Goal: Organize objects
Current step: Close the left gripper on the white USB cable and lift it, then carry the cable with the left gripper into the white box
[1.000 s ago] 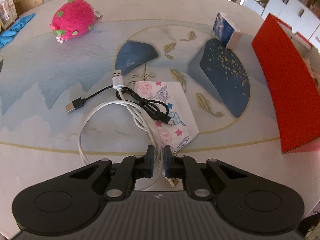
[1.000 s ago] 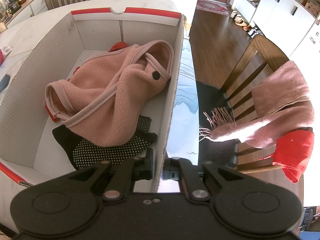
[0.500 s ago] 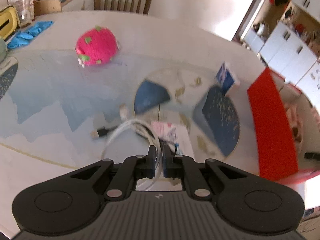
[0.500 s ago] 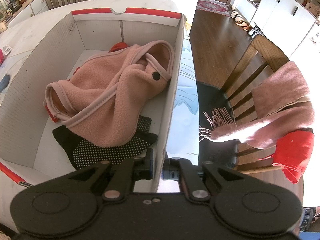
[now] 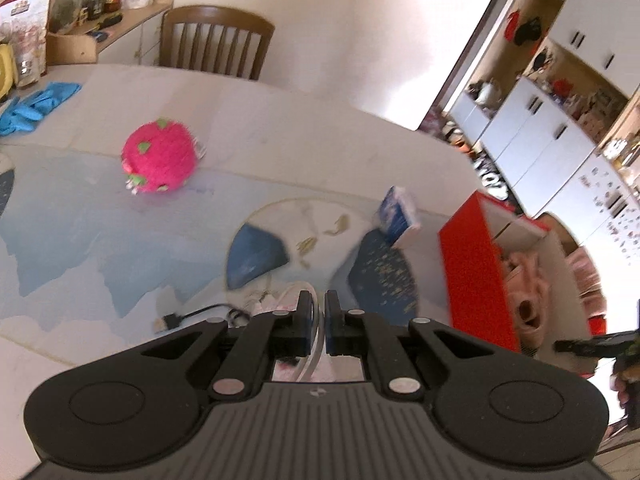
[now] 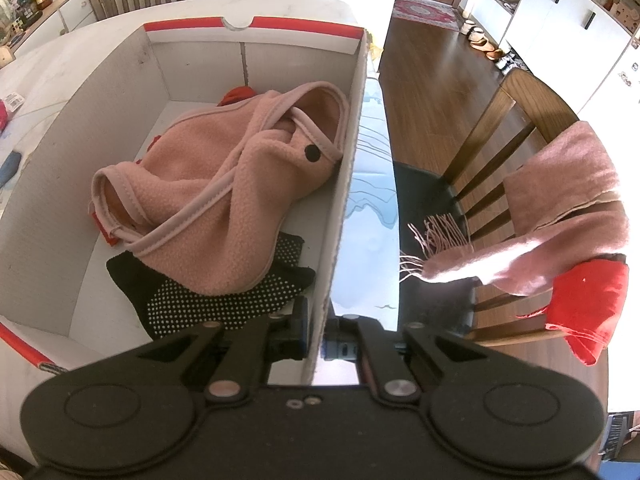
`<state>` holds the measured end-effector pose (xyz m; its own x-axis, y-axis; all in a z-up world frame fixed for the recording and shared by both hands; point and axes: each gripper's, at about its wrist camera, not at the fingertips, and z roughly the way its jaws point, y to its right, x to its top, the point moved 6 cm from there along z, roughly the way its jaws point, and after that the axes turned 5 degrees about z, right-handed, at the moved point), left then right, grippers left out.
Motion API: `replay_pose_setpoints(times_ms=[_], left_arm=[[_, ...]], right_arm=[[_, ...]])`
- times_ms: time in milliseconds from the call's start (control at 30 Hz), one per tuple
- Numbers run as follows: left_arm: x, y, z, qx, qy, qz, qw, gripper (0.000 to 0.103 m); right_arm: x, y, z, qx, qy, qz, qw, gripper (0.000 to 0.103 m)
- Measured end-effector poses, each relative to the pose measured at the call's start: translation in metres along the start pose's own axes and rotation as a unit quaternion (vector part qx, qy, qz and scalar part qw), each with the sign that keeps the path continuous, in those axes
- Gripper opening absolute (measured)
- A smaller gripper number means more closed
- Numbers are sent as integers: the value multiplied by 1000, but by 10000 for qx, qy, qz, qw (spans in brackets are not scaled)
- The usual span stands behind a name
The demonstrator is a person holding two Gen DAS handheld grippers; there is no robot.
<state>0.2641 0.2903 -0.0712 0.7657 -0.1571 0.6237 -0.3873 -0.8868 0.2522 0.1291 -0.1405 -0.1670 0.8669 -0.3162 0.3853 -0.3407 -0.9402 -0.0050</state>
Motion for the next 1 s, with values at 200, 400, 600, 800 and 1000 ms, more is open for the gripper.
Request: replay_pose_setpoints(times_ms=[200, 400, 600, 800, 1000], left_arm=[[23, 35, -10, -223, 304, 439, 9983, 5], [39, 79, -1, -596, 302, 910, 9936, 5], [57, 135, 9, -1057, 324, 1400, 9840, 5], [78, 200, 17, -1449, 473, 1998, 9679, 5], [93, 257, 29, -1710, 572, 2520, 9508, 5]], right_arm=[[-1, -1, 0, 25, -11, -51, 10000, 5], [-1, -1, 1, 32, -5, -46, 10000, 5], [-2, -2, 1, 29, 1, -51, 10000, 5], [-1, -3, 0, 35, 11, -71, 10000, 5], [-2, -4, 0, 30, 29, -131, 9999, 5]])
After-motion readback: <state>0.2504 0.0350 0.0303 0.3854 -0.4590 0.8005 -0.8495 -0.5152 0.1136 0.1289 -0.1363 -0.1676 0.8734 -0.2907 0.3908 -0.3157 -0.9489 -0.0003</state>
